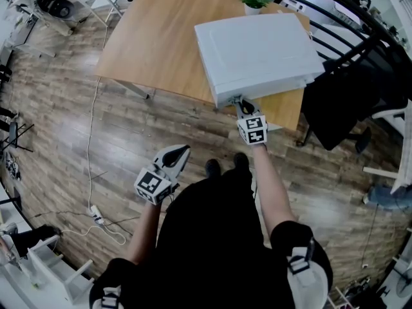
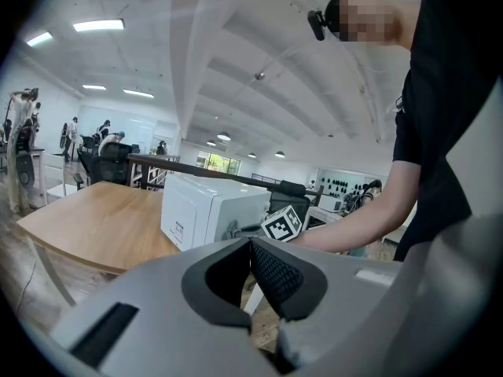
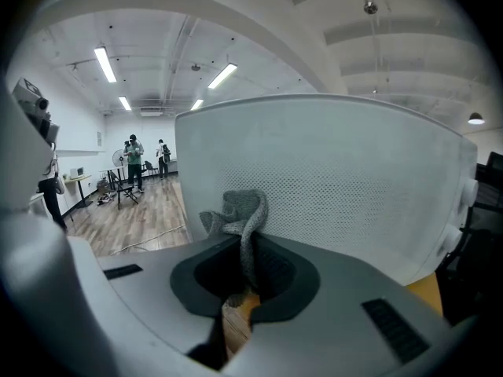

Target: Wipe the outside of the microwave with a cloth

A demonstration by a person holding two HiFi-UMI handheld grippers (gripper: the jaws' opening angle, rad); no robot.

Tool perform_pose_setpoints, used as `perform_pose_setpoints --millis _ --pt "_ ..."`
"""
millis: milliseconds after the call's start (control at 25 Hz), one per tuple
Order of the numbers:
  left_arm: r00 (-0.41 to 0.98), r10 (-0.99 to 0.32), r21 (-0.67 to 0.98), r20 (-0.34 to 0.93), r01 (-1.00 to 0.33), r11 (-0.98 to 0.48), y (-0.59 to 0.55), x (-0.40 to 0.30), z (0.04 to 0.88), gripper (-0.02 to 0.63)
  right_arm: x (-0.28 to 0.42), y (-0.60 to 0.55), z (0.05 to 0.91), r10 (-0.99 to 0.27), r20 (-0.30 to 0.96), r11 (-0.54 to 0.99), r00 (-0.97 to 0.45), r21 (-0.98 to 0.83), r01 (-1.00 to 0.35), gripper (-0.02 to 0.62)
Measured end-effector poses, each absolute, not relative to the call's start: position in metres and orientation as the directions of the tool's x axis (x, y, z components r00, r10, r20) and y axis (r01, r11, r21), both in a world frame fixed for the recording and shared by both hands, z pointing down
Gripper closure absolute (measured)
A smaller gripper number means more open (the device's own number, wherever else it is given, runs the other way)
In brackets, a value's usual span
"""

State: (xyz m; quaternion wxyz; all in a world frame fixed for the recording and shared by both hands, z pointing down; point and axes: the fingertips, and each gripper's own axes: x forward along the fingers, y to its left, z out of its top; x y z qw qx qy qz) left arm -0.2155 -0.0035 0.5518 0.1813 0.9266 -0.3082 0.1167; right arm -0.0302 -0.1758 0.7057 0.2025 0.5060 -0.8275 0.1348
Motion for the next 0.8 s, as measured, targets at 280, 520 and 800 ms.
perform_pose_setpoints --millis 280,520,800 --pt "0.788 -0.527 0.271 0.319 -0.608 -0.746 -0.008 -0.22 0.553 0.603 -0.08 -0.167 0.707 -0.732 0.481 0.54 -0.482 -0.022 -0.841 0.575" --pt "0.795 -0.525 0.268 0.304 -0.6 -0.753 -0.01 -0.221 0.55 0.603 -0.099 -0.163 0.71 -0.716 0.483 0.556 -0.504 -0.042 -0.83 0.575" --pt "0.789 -0.53 0.273 0.309 -0.608 -0.746 -0.006 -0.228 0.555 0.603 -0.107 -0.159 0.718 -0.703 0.491 0.563 -0.515 -0.059 -0.824 0.575"
